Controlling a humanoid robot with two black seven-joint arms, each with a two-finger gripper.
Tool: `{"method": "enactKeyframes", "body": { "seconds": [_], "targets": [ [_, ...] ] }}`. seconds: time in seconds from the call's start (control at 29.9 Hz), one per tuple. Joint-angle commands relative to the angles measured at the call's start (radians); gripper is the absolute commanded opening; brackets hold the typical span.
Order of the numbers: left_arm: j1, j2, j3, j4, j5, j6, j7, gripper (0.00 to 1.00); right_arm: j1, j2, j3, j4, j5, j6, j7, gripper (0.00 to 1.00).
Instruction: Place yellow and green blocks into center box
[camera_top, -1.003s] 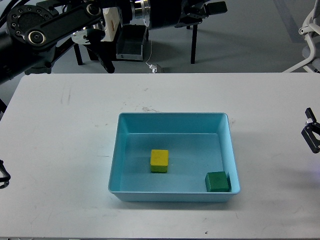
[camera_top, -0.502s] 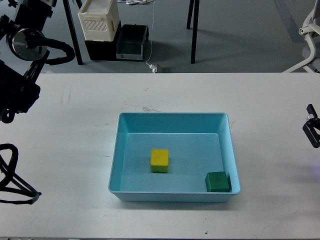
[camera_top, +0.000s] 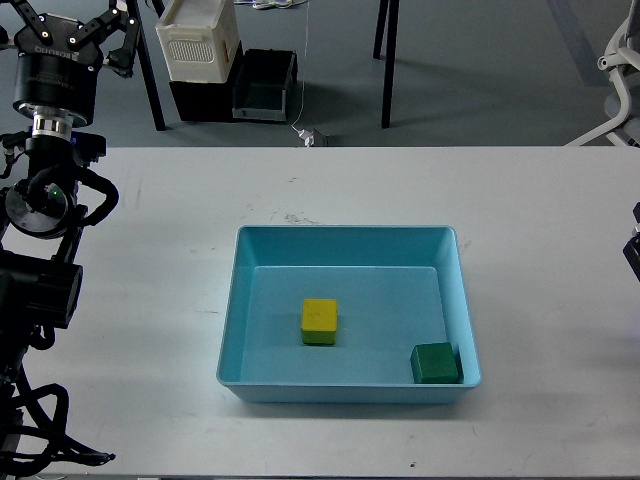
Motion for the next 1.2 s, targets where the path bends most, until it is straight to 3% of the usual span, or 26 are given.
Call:
{"method": "enactKeyframes", "body": {
  "seconds": [0.0, 0.2, 0.54, 0.9, 1.17],
  "targets": [
    [0.134, -0.039, -0.046, -0.117, -0.002, 0.0, -0.015, 0.98, 0.0, 0.0, 0.003, 0.002, 0.0, 0.0, 0.0, 1.0],
    [0.361, -0.031, -0.051, -0.285, -0.005, 0.0, -0.01, 0.98, -0.005, 0.0, 0.009, 0.001, 0.0, 0.003, 0.0, 1.0],
    [0.429, -0.04, -0.07, -0.298, -0.057, 0.0, -0.026, 1.0, -0.006, 0.0, -0.005, -0.008, 0.0, 0.005, 0.0, 1.0],
    [0.756, -0.119, -0.084, -0.59, -0.192, 0.0, -0.018, 1.0, -0.086, 0.0, -0.004, 0.041, 0.014, 0.037, 0.0, 1.0],
    [0.888, -0.119, 0.044, -0.611, -0.192, 0.0, -0.013, 1.0, -0.115, 0.0, -0.01, 0.074, 0.015, 0.096, 0.0, 1.0]
  ]
}}
